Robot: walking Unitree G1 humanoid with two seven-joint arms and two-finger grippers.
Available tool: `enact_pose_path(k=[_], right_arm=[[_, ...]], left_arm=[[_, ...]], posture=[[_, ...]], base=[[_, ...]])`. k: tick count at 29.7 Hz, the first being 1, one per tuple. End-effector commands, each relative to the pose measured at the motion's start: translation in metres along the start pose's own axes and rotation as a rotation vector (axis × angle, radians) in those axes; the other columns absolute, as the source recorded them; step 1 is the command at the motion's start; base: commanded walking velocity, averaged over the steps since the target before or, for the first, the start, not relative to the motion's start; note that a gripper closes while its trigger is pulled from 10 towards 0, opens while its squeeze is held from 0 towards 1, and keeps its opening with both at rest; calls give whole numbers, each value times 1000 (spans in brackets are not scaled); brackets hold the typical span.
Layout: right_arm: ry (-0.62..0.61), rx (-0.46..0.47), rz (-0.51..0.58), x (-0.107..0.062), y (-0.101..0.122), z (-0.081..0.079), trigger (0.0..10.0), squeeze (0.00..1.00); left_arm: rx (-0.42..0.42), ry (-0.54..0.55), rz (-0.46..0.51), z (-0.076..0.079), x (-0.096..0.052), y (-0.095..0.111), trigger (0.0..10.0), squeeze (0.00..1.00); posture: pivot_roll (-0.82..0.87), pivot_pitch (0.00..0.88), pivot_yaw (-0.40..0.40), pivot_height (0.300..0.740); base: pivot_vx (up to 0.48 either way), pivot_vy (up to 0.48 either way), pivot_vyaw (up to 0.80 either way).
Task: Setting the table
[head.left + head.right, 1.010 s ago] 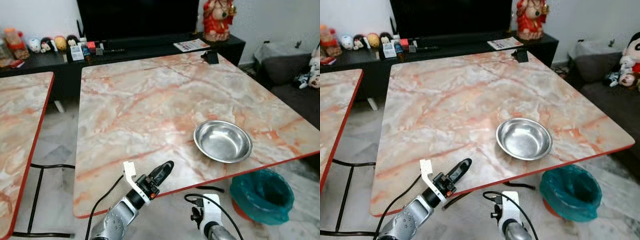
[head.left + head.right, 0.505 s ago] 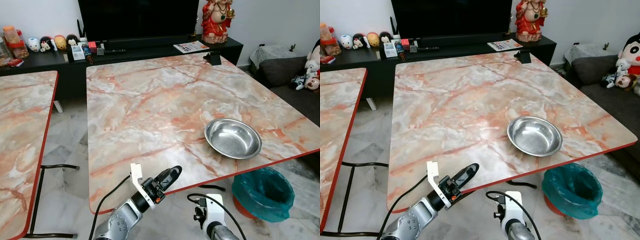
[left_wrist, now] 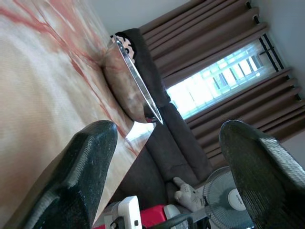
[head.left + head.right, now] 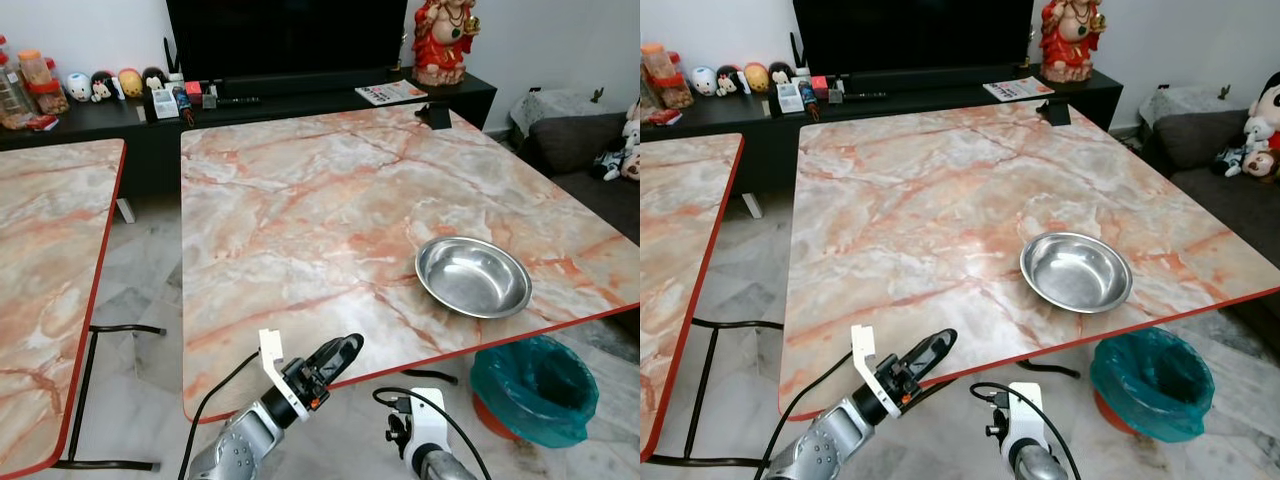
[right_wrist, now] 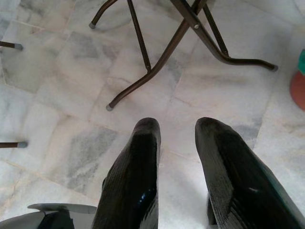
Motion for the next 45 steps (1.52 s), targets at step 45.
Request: enact_pose_path(k=[45], right_arm=[[16, 24, 29, 3, 8, -12, 10000, 0]], left_arm=[[1006, 547, 714, 74, 17, 261, 10000, 0]], posture=[[81, 0, 0, 740]], base=[[0, 91, 569]])
Point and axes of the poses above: a point about 5 cm out from each wrist's last joint towards the gripper, its own x axis pointing out of the wrist towards the gripper, its own y axis along the axis of the wrist's last joint, z = x × y, the point moved 4 cm from there along x, pointing out of the wrist towards the gripper, and after that the axes turned 9 degrees about x, right-handed, at the moved point
